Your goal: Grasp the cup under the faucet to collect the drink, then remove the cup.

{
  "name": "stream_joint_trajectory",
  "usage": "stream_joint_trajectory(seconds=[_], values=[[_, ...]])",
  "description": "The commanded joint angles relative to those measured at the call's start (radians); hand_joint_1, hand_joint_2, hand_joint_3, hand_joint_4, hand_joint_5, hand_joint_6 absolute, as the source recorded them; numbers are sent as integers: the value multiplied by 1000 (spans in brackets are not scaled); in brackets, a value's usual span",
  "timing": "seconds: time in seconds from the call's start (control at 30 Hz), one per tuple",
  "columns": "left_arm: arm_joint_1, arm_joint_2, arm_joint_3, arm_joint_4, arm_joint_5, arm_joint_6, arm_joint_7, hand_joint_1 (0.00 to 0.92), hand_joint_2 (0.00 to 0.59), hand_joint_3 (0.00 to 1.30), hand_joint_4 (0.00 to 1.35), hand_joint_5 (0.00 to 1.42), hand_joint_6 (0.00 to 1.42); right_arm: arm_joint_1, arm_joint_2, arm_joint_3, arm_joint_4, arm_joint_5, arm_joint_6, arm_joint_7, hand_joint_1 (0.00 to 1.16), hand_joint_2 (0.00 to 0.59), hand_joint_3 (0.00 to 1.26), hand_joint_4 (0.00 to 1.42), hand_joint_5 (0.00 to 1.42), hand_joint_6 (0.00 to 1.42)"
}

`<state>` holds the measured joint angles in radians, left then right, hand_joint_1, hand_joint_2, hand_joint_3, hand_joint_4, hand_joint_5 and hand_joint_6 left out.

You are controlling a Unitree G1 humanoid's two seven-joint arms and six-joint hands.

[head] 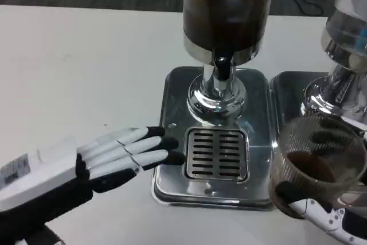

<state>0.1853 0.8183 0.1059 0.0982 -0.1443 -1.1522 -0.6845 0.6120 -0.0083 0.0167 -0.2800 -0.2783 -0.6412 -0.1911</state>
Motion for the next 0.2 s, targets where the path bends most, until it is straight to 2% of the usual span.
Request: stream_joint_trajectory(seconds=[0.03, 0.2], values=[[6, 6, 9, -10, 24, 6, 19, 0, 9, 105, 0, 0, 43, -26, 7, 0, -14, 26, -29, 1, 921, 97, 843, 1051, 1240, 1424], [11, 9, 7, -11, 26, 7, 21, 0, 10, 105, 0, 0, 43, -26, 8, 1, -13, 29, -28, 5, 921, 97, 843, 1051, 1240, 1424]])
